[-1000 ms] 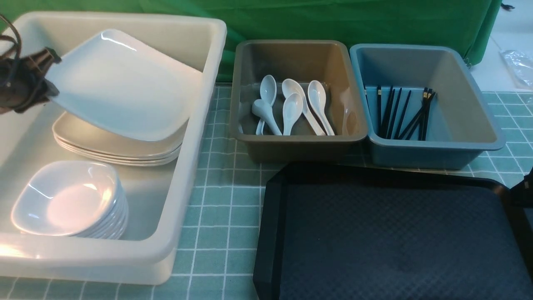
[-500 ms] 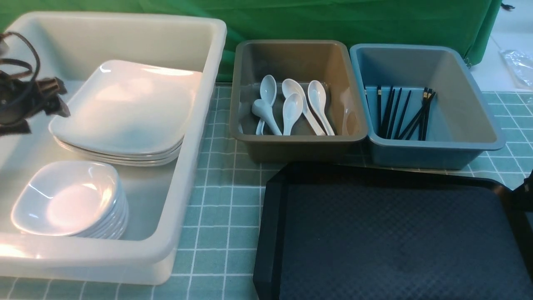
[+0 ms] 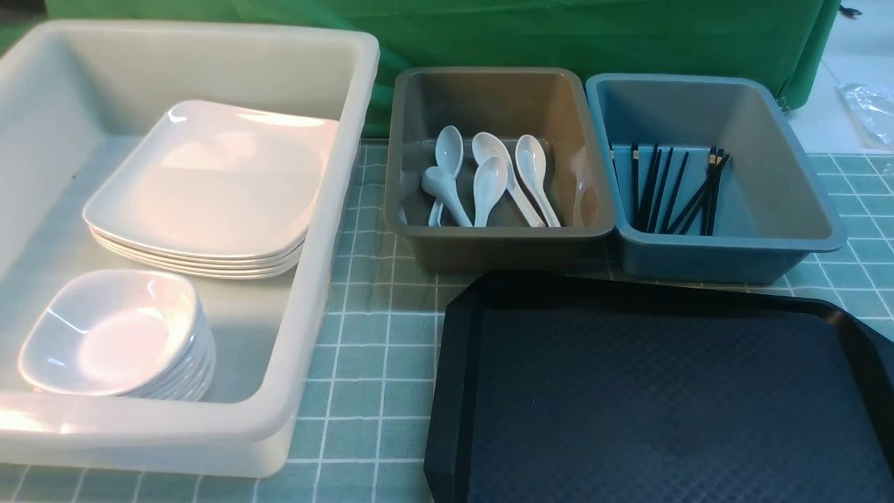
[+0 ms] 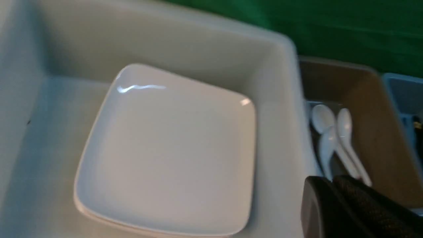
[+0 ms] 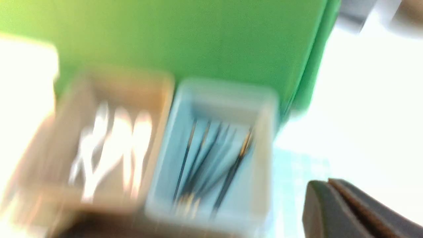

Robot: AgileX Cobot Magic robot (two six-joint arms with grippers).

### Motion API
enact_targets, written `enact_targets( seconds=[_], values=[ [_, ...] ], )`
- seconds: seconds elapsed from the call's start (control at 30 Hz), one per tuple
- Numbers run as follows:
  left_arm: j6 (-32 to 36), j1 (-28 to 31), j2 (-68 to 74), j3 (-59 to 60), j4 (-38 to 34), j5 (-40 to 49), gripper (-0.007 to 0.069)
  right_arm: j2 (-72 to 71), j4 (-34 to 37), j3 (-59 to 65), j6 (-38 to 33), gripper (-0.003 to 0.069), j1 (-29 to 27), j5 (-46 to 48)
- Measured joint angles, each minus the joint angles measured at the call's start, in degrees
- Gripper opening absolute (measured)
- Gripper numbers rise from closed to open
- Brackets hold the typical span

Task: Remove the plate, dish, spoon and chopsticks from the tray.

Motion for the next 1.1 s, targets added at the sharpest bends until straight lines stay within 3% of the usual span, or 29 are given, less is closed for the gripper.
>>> enact_targets(
  seconds=[0.23, 0.43, 0.57, 0.73, 0.9, 1.1],
  values=[
    [1.24, -0.96, -16.08, 3.17, -5.1, 3.14, 0.0001, -17.84, -1.22, 5.1, 0.54, 0.0024, 0.0, -4.67],
    [3.96, -9.16, -28.42, 15.42, -10.29, 1.76, 0.0001, -32.42, -1.46, 25.35, 0.64, 0.0023, 0.0, -20.38],
    [10.42, -12.57, -36.45, 28.05, -14.68, -4.33, 0.0001, -39.3, -1.46, 38.22, 0.64, 0.0023, 0.0, -28.43],
    [12.4, -12.82, -47.74, 44.93, -14.98, -14.61, 0.0001, -43.33, -1.46, 47.97, 0.12, 0.0044, 0.0, -30.16],
    [12.58, -12.82, -53.59, 57.4, -14.27, -25.37, 0.0003, -43.4, -1.46, 49.93, -0.01, 0.0111, 0.0, -30.34],
    [12.6, -12.82, -53.97, 62.38, -13.21, -33.06, 0.001, -43.4, -1.46, 49.93, -0.01, 0.0138, 0.0, -30.46]
  ],
)
